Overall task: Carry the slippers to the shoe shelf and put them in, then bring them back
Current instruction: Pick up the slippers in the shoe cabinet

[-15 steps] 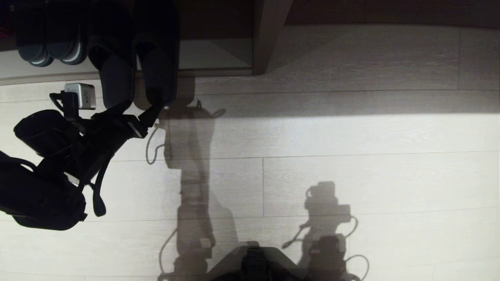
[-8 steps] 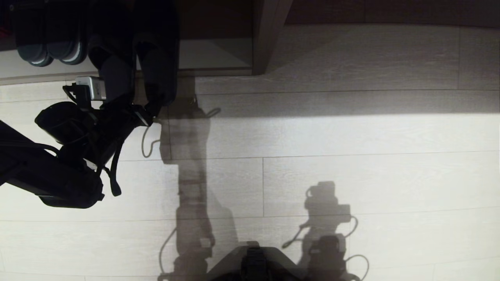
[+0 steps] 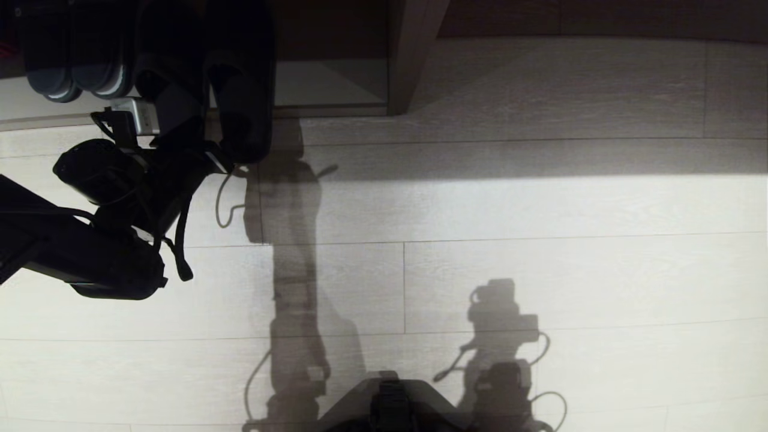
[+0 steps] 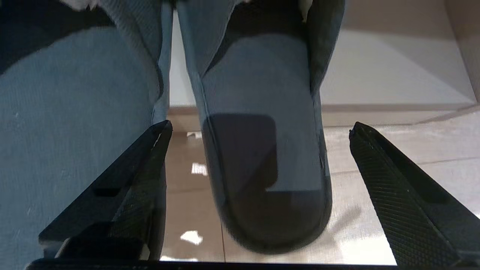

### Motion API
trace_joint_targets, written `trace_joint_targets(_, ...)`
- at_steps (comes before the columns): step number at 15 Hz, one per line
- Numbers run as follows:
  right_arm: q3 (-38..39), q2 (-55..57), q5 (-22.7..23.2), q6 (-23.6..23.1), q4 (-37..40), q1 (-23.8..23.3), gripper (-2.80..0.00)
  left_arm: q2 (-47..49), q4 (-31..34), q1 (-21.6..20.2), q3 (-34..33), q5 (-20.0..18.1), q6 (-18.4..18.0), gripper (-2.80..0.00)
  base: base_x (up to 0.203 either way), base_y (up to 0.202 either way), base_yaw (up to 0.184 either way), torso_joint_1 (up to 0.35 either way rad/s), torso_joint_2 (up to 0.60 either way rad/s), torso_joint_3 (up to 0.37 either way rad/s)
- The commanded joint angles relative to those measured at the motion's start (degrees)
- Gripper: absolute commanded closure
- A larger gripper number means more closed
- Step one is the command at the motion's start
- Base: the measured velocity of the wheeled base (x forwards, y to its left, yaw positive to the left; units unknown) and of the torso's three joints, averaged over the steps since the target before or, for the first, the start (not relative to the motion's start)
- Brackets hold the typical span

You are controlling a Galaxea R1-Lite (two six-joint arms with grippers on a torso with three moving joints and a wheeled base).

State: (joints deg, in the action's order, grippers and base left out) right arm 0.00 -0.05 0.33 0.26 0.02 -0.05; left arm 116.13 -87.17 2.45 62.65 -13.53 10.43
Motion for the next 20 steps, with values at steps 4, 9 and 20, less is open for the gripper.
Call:
trace_joint_targets(4, 0.0, -0.04, 0.02, 0.0, -0.02, -0.04, 0.0, 3.14, -0.49, 0.36, 5.64, 0.17, -1.2, -2.8, 0.0, 0.0, 0.0, 0.0, 0.0, 0.0)
trace_joint_targets(9, 0.0, -0.04, 0.02, 0.0, -0.02, -0.03, 0.0, 6.41, -0.49, 0.45, 10.66, 0.19, -1.41, -2.8, 0.0, 0.0, 0.0, 0.0, 0.0, 0.0)
trace_joint_targets(20, 0.0, -0.04, 0.02, 0.0, -0.02, 0.02, 0.0, 13.69, -0.49, 0.13, 23.68, 0.11, -1.47, -2.8, 0.0, 0.0, 0.0, 0.0, 0.0, 0.0)
